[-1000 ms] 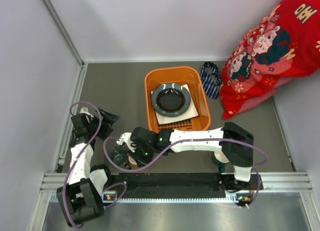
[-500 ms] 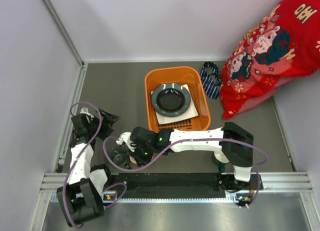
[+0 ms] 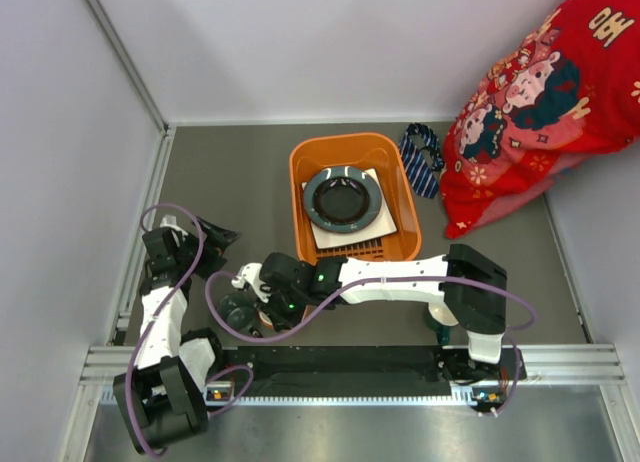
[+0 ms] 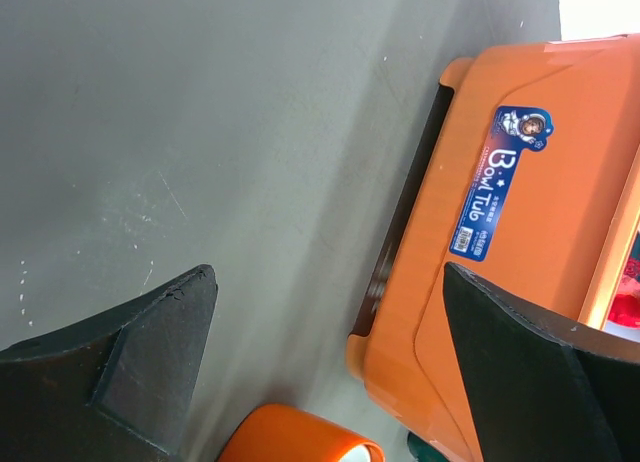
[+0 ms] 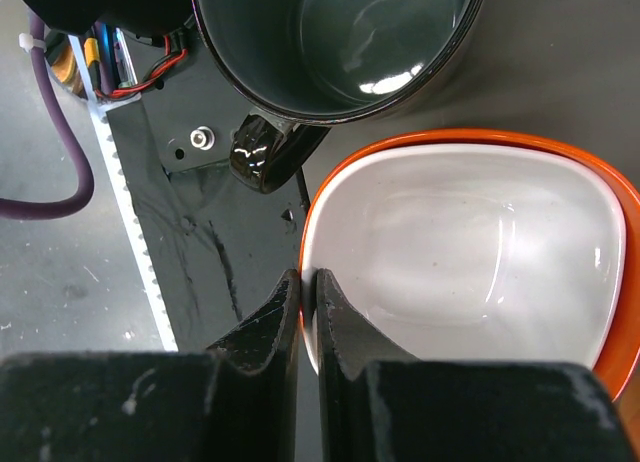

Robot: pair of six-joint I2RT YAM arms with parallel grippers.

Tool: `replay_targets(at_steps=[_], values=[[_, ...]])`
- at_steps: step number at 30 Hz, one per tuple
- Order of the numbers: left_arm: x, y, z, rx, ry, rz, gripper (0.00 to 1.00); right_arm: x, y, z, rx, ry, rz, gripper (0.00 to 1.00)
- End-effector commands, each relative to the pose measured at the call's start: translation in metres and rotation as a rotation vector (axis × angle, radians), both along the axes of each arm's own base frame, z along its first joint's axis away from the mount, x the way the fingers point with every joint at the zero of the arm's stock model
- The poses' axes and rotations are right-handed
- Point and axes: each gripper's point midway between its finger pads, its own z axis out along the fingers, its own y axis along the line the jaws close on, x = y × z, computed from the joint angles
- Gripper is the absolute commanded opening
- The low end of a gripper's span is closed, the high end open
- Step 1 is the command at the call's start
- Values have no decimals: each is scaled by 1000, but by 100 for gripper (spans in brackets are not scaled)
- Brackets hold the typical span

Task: Place the mixed dishes into the plastic bin
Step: Pick up the bowl from the center of the board.

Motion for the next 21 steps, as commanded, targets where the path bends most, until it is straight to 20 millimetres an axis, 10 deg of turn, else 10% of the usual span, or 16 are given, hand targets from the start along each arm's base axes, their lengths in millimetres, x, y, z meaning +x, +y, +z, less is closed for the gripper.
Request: replay_targets(at_steps=[1, 21], values=[[6, 3, 7, 18, -47, 2, 99, -5, 16, 18, 56, -11, 15, 5], [7, 3, 7, 18, -46, -1, 99, -5, 17, 17, 52, -7, 20, 28]])
